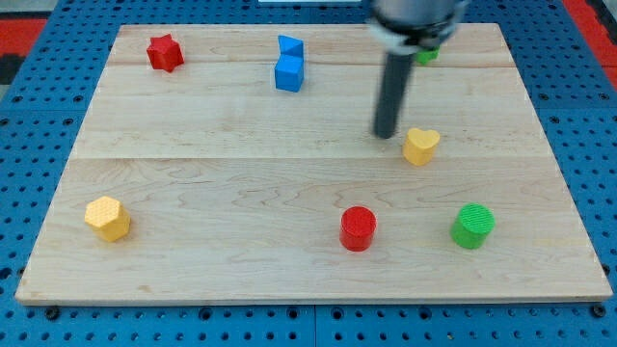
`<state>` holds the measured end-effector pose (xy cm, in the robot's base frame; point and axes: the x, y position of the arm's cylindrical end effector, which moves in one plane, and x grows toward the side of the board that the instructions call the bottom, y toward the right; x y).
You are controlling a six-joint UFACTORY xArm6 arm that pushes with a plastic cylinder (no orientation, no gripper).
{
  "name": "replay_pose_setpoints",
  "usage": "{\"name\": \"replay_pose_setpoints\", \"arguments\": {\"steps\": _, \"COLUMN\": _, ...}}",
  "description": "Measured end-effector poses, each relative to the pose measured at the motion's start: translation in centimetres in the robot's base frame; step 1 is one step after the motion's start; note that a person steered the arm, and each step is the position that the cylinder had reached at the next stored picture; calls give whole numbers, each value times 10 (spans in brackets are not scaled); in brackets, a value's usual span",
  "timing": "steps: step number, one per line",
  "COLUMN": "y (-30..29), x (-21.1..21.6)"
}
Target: Push the yellow hexagon towards up
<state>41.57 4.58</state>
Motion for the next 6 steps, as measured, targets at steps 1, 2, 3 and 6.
{"name": "replay_pose_setpoints", "arguments": {"steps": 1, "y": -82, "x": 9}}
{"name": "replay_pose_setpoints", "arguments": {"steps": 2, "y": -117, "x": 97}}
{"name": "replay_pose_setpoints", "arguments": {"steps": 3, "y": -147, "x": 157}}
{"name": "replay_pose_setpoints", "arguments": {"steps": 6, "y": -276, "x": 73}}
